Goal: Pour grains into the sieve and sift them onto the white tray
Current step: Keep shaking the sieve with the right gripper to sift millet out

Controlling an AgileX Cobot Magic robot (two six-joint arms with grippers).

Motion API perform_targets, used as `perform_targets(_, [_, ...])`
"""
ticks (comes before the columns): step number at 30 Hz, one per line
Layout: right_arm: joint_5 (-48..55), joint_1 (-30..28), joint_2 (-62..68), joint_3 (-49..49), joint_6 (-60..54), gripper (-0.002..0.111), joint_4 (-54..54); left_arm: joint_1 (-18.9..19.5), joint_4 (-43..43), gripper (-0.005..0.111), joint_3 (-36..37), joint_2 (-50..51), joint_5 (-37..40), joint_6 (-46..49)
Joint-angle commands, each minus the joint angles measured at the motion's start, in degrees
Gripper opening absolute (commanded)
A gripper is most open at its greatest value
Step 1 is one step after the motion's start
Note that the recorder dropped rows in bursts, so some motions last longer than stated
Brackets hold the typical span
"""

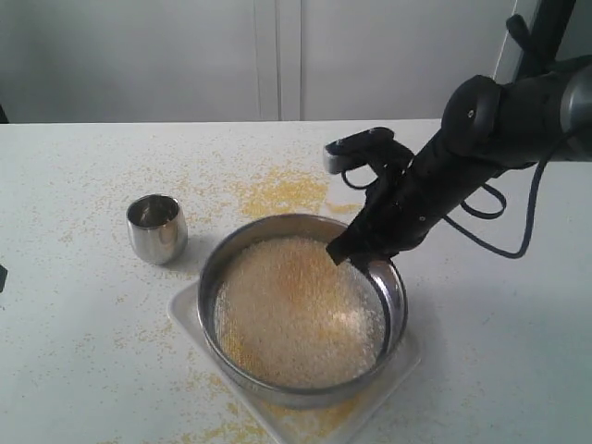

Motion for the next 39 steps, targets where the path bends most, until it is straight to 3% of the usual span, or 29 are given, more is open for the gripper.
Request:
perform_targets(1, [-5.0,-1.6,-0.7,-0.1,21.2,0.000,-0.9,0.1,-0.3,0.001,0.6,-0.6,0.5,0.2])
perform_targets(6, [-0.1,1.5,-1.1,-0.1,-4.8,0.000,-1.3,0.1,-0.3,0.001,0.6,-0.6,0.5,0.2])
perform_targets(7, [-1.0,1.2,-1.1,-0.1,-1.6,0.000,-3.2,0.1,-0.3,0.001,0.6,-0.6,0.5,0.2])
perform_targets(10, [-6.2,-0.4,-1.1,-0.1,22.2,0.000,-3.3,0.1,-0.3,0.001,0.6,-0.6,0.5,0.2])
perform_targets(11, [-6.5,-0.3,-1.1,-0.1,23.3,0.000,-2.1,0.1,-0.3,0.001,0.6,-0.6,0.5,0.2])
perform_targets(15, [0.4,2.0,-1.2,-0.5,-3.4,0.000,-1.9,0.1,-0.3,0.001,0.6,-0.6,0.5,0.2])
perform_targets(16, [0.3,1.8,-1.2,-0.5,-2.9,0.000,-3.0,0.1,-0.3,0.001,0.6,-0.6,0.5,0.2])
perform_targets(20, [-5.6,-0.4,-1.2,0.0,24.0,0.000,-4.0,0.1,-0.3,0.001,0.6,-0.6,0.5,0.2])
perform_targets(25, [-0.1,2.0,-1.0,0.0,-0.2,0.000,-4.3,0.1,-0.3,0.001,0.6,-0.6,0.5,0.2])
perform_targets(29, [-5.3,-0.2,-1.0,0.0,23.5,0.000,-6.5,0.1,-0.3,0.001,0.6,-0.6,0.5,0.2])
perform_targets(31, [-4.8,0.5,-1.0,-0.1,19.1,0.000,-4.5,0.1,-0.3,0.001,0.6,-0.6,0.5,0.2])
perform_targets(34, [-1.1,1.8,-1.0,-0.1,0.4,0.000,-5.7,0.1,-0.3,0.001,0.6,-0.6,0.5,0.2])
perform_targets(38, [-5.7,0.5,-0.8,-0.1,22.1,0.000,-6.6,0.1,-0.3,0.001,0.6,-0.6,0.5,0.2])
perform_targets(39, [-5.4,0.8,-0.8,-0.1,20.7,0.000,-5.4,0.1,-0.3,0.001,0.6,-0.6,0.5,0.2])
